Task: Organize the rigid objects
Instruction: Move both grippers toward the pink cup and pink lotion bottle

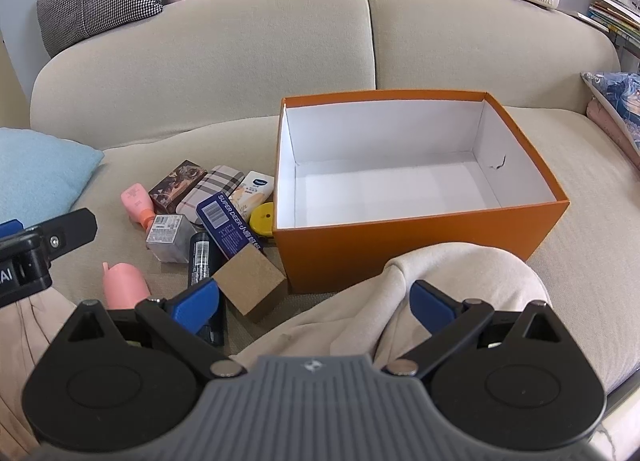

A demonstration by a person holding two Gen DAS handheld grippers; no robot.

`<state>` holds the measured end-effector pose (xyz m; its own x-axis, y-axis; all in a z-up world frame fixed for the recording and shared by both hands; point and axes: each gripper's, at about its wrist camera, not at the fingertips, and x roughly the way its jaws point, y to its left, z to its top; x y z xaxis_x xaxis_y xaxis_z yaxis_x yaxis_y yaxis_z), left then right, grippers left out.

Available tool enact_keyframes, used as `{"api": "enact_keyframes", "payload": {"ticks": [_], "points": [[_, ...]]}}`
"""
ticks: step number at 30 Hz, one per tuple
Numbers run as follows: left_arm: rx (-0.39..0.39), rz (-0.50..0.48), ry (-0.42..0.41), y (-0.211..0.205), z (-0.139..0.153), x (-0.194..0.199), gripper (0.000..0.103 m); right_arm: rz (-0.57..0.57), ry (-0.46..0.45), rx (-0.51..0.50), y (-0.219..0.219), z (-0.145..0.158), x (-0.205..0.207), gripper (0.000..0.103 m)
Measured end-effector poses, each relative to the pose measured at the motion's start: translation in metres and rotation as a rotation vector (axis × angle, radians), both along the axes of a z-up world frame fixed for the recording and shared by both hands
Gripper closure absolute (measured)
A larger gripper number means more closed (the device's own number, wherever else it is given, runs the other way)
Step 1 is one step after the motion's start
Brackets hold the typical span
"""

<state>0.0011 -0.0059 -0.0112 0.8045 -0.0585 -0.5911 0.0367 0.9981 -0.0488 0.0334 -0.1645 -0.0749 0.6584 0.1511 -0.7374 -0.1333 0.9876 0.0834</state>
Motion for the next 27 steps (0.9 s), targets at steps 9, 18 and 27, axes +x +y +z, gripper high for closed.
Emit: {"api": "enact_keyframes", "payload": {"ticks": [9,18,27], "points": [[0.001,-0.003,0.005,-0.001,0.0,0.0,0.0,0.002,0.008,-0.005,0.001,-0.002,0.0,0.002],[-0.006,-0.015,0.033,0.0,-0.001,0.001,0.0,0.008,0.014,-0.005,0.002,-0.003,0.002,0.002],[-0.085,-0.08,0.161,0.017,-0.014,0.008,0.012,0.074,-0.018,0.017,0.013,-0.005,0.001,0.006]]}}
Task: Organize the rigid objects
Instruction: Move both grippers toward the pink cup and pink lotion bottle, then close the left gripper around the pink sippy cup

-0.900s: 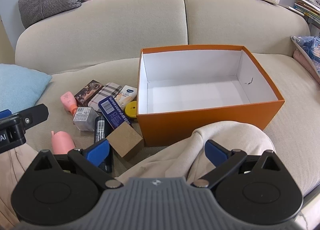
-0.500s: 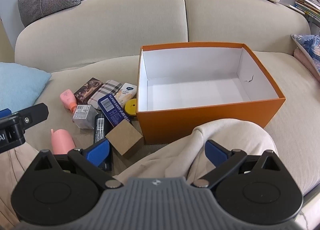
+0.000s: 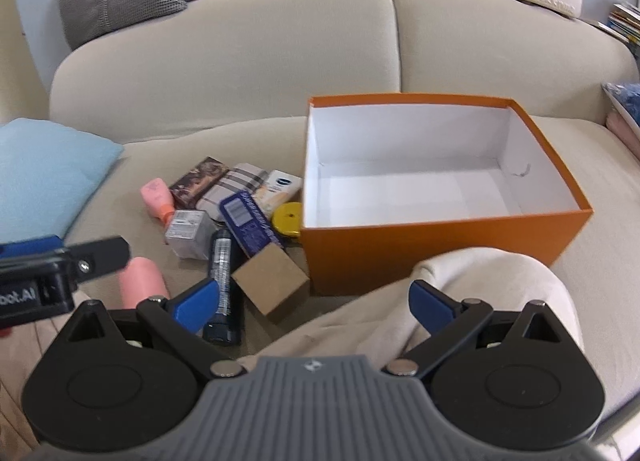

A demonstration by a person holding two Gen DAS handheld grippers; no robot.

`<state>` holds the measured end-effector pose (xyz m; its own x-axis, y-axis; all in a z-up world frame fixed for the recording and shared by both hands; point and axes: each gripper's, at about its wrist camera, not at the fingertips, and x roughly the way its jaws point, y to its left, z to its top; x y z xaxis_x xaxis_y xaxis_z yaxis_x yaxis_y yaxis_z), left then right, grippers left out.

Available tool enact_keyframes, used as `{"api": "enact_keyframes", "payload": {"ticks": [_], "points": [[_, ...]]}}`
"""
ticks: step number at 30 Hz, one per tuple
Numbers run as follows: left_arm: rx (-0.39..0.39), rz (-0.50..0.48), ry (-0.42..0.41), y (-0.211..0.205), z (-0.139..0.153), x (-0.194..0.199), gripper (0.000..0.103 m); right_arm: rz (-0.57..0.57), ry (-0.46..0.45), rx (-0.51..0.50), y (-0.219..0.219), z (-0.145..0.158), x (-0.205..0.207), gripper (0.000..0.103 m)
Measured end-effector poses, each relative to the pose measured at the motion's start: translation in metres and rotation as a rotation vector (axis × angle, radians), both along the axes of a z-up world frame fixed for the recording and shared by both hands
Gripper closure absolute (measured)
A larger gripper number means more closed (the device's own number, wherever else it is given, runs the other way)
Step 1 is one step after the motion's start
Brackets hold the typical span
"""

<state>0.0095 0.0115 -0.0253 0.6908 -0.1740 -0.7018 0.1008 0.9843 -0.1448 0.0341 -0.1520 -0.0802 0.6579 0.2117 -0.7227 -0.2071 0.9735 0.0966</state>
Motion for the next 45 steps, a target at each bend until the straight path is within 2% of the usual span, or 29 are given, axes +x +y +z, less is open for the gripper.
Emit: {"api": "enact_keyframes", "payload": {"ticks": [3,8,10,12,13,15,18,21,29,30,34,36,39,41,45], "points": [[-0.003,0.006,0.054,0.007,-0.006,0.004,0.015,0.038,0.03,0.007,0.007,-0.004,0.004,0.02],[-0.045,0.035,0.118,0.022,-0.015,0.013,0.038,0.111,0.073,0.0,0.022,-0.014,0.012,0.037],[-0.051,0.052,0.152,0.029,-0.02,0.018,0.04,0.14,0.09,0.004,0.028,-0.018,0.015,0.048],[-0.045,0.075,0.176,0.036,-0.024,0.025,0.039,0.164,0.104,0.004,0.033,-0.021,0.02,0.052],[-0.025,0.096,0.192,0.039,-0.026,0.029,0.034,0.176,0.109,0.001,0.037,-0.023,0.022,0.053],[0.009,0.132,0.239,0.045,-0.03,0.04,0.031,0.197,0.118,-0.001,0.043,-0.026,0.029,0.055],[-0.014,0.175,0.328,0.058,-0.04,0.058,0.031,0.233,0.121,-0.013,0.056,-0.028,0.039,0.055],[-0.023,0.187,0.384,0.061,-0.047,0.074,0.026,0.277,0.129,-0.021,0.072,-0.033,0.052,0.055],[0.072,0.162,0.584,0.062,-0.079,0.116,0.024,0.386,0.179,-0.011,0.107,-0.052,0.083,0.064],[0.076,0.166,0.606,0.064,-0.083,0.121,0.024,0.396,0.19,-0.011,0.111,-0.056,0.088,0.067],[0.06,0.133,0.704,0.07,-0.104,0.132,0.022,0.412,0.228,0.001,0.12,-0.07,0.104,0.067],[0.088,0.117,0.709,0.064,-0.108,0.133,0.021,0.413,0.238,0.022,0.123,-0.075,0.111,0.067],[0.062,0.13,0.715,0.064,-0.115,0.135,0.024,0.412,0.226,0.024,0.123,-0.079,0.116,0.067],[0.071,0.133,0.702,0.062,-0.115,0.134,0.031,0.413,0.238,0.033,0.122,-0.083,0.121,0.067],[0.081,0.118,0.655,0.06,-0.11,0.126,0.033,0.42,0.256,0.044,0.118,-0.086,0.123,0.067]]}}
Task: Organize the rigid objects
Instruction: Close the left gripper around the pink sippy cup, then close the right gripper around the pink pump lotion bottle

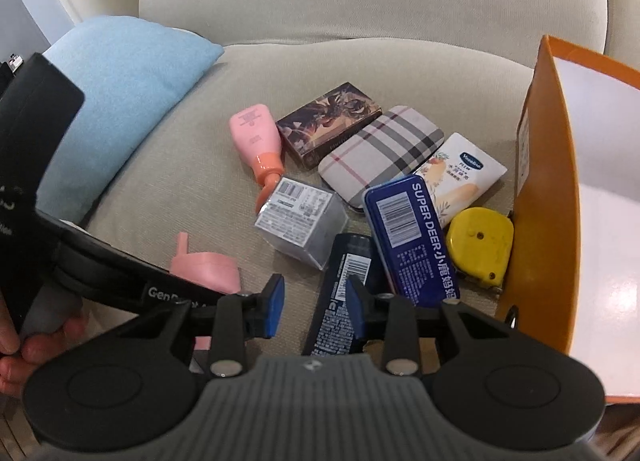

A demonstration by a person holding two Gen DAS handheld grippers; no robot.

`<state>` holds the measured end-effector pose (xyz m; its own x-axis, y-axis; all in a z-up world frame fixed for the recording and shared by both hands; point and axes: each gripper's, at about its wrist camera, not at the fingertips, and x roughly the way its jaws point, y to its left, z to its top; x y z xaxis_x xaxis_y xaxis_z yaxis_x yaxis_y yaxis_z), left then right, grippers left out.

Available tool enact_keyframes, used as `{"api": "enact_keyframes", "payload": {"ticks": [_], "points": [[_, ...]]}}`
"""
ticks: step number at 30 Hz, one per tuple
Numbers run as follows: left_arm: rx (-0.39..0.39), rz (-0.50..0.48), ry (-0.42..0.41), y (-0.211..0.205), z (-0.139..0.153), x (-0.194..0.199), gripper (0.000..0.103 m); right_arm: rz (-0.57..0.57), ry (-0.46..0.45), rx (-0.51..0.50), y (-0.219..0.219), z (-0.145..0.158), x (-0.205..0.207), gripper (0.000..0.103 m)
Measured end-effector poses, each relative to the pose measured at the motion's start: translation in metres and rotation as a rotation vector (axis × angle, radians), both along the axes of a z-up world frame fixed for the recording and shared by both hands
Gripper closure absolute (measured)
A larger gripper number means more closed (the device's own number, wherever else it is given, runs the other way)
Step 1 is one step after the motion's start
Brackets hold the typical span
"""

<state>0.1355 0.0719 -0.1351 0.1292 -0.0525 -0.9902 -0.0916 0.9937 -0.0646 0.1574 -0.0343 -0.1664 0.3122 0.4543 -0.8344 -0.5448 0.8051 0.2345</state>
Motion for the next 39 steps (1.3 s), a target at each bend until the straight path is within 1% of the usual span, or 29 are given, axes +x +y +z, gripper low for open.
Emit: {"api": "enact_keyframes", "payload": {"ticks": [3,7,9,11,13,16,19,21,23,24,26,28,30,33,35,37,39], "points": [[-0.008,0.015,-0.085,0.008,0.014,-0.007,0.033,0.015,-0.001,0.008,0.001,0.002,0.001,0.067],[-0.017,0.066,-0.173,0.028,0.034,-0.002,0.034,0.044,-0.043,0.023,0.012,0.014,0.007,0.067],[-0.017,0.083,-0.196,0.04,0.035,0.007,0.034,0.059,-0.072,0.026,0.021,0.019,0.013,0.067],[-0.021,0.099,-0.217,0.049,0.032,0.029,0.034,0.077,-0.101,0.019,0.033,0.024,0.02,0.067],[-0.024,0.12,-0.234,0.059,0.026,0.04,0.034,0.09,-0.122,0.002,0.044,0.027,0.028,0.067],[-0.022,0.14,-0.25,0.067,0.017,0.051,0.033,0.107,-0.127,-0.019,0.061,0.026,0.038,0.067],[-0.026,0.141,-0.278,0.073,0.016,0.061,0.033,0.122,-0.135,-0.04,0.077,0.024,0.045,0.067],[-0.017,0.144,-0.301,0.077,0.018,0.067,0.036,0.124,-0.141,-0.055,0.084,0.021,0.049,0.067],[-0.026,0.146,-0.323,0.081,0.02,0.071,0.036,0.127,-0.14,-0.06,0.091,0.02,0.053,0.067],[-0.029,0.144,-0.327,0.084,0.022,0.071,0.036,0.128,-0.14,-0.063,0.094,0.02,0.055,0.067],[-0.036,0.139,-0.332,0.088,0.024,0.068,0.041,0.131,-0.14,-0.068,0.099,0.018,0.059,0.067],[-0.053,0.141,-0.323,0.09,0.022,0.064,0.044,0.136,-0.136,-0.068,0.103,0.017,0.062,0.067],[-0.072,0.162,-0.306,0.097,0.017,0.06,0.044,0.144,-0.133,-0.069,0.107,0.014,0.063,0.067],[-0.126,0.21,-0.293,0.105,0.015,0.057,0.041,0.154,-0.115,-0.068,0.114,0.008,0.067,0.067],[-0.15,0.228,-0.301,0.106,0.017,0.056,0.035,0.163,-0.105,-0.066,0.118,0.004,0.068,0.067],[-0.176,0.241,-0.316,0.107,0.019,0.06,0.032,0.179,-0.121,-0.068,0.124,0.005,0.068,0.067],[-0.17,0.25,-0.304,0.109,0.017,0.069,0.032,0.196,-0.146,-0.076,0.13,0.008,0.069,0.067]]}}
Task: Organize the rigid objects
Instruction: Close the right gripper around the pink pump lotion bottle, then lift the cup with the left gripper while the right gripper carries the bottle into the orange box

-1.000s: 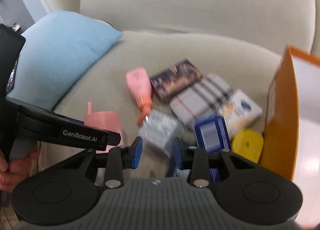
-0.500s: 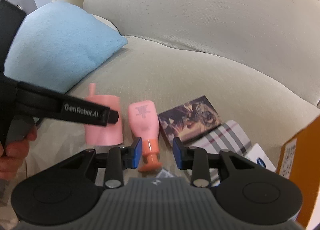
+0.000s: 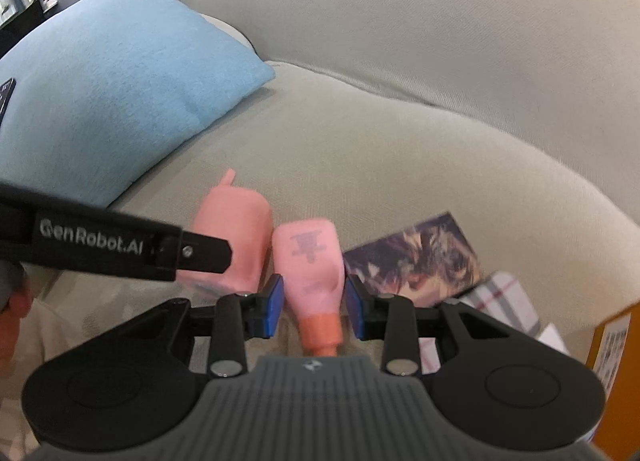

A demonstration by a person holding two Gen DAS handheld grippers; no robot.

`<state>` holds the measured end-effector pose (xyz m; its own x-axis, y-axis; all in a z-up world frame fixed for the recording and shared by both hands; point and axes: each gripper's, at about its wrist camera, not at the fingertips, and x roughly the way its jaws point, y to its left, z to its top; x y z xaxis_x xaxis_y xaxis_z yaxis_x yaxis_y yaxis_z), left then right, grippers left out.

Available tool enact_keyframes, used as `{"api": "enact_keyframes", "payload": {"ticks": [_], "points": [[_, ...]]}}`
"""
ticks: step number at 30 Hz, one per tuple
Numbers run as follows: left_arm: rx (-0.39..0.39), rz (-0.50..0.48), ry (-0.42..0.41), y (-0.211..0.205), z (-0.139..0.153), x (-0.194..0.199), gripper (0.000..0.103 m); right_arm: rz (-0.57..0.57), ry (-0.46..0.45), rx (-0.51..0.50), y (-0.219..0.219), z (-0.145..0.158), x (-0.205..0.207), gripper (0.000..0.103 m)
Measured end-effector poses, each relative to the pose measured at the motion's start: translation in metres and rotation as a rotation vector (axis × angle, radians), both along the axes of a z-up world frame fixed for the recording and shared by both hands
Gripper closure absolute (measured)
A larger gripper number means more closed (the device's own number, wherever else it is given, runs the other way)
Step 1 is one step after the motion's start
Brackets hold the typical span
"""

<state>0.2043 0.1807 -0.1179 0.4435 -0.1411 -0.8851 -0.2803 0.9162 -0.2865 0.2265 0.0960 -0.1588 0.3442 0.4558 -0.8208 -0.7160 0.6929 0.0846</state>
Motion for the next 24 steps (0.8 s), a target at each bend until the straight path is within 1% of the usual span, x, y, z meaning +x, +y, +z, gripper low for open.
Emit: {"api": "enact_keyframes", "payload": {"ticks": [2,4,5,7,9,10,12,13,14,15,17,19,22,24], "points": [[0.039,0.003,0.057,-0.001,-0.003,0.01,0.032,0.014,-0.007,-0.005,0.007,0.002,0.003,0.067],[0.046,-0.011,0.099,-0.004,-0.005,0.013,0.032,0.033,-0.004,-0.01,0.012,0.003,0.006,0.067],[0.033,-0.018,0.114,-0.005,-0.006,0.011,0.031,0.042,-0.003,-0.016,0.015,0.003,0.007,0.067],[0.024,0.003,0.121,-0.004,-0.008,0.008,0.028,0.06,-0.009,-0.031,0.02,0.001,0.006,0.062],[-0.015,0.028,0.13,-0.001,-0.017,0.007,0.023,0.084,-0.044,-0.044,0.023,-0.002,0.002,0.06],[-0.037,0.043,0.132,0.001,-0.021,0.007,0.023,0.09,-0.06,-0.053,0.024,-0.004,0.0,0.059],[-0.048,0.054,0.122,0.002,-0.023,0.008,0.021,0.101,-0.069,-0.063,0.026,-0.007,0.0,0.059],[-0.05,0.049,0.12,0.002,-0.023,0.008,0.026,0.103,-0.073,-0.061,0.026,-0.007,0.0,0.059],[-0.05,0.039,0.118,0.0,-0.021,0.008,0.033,0.107,-0.076,-0.06,0.027,-0.008,0.0,0.059],[-0.046,0.02,0.115,-0.002,-0.019,0.008,0.035,0.11,-0.079,-0.062,0.027,-0.008,-0.001,0.059],[-0.035,0.004,0.106,-0.002,-0.014,0.004,0.045,0.11,-0.085,-0.068,0.028,-0.006,-0.003,0.059],[-0.023,-0.016,0.093,0.002,-0.009,-0.002,0.049,0.097,-0.075,-0.075,0.026,-0.003,-0.005,0.06],[0.005,-0.045,0.093,0.006,-0.002,-0.013,0.049,0.08,-0.049,-0.072,0.02,0.0,-0.01,0.06],[0.001,-0.051,0.1,0.006,-0.001,-0.021,0.049,0.067,-0.041,-0.061,0.017,0.003,-0.016,0.06]]}}
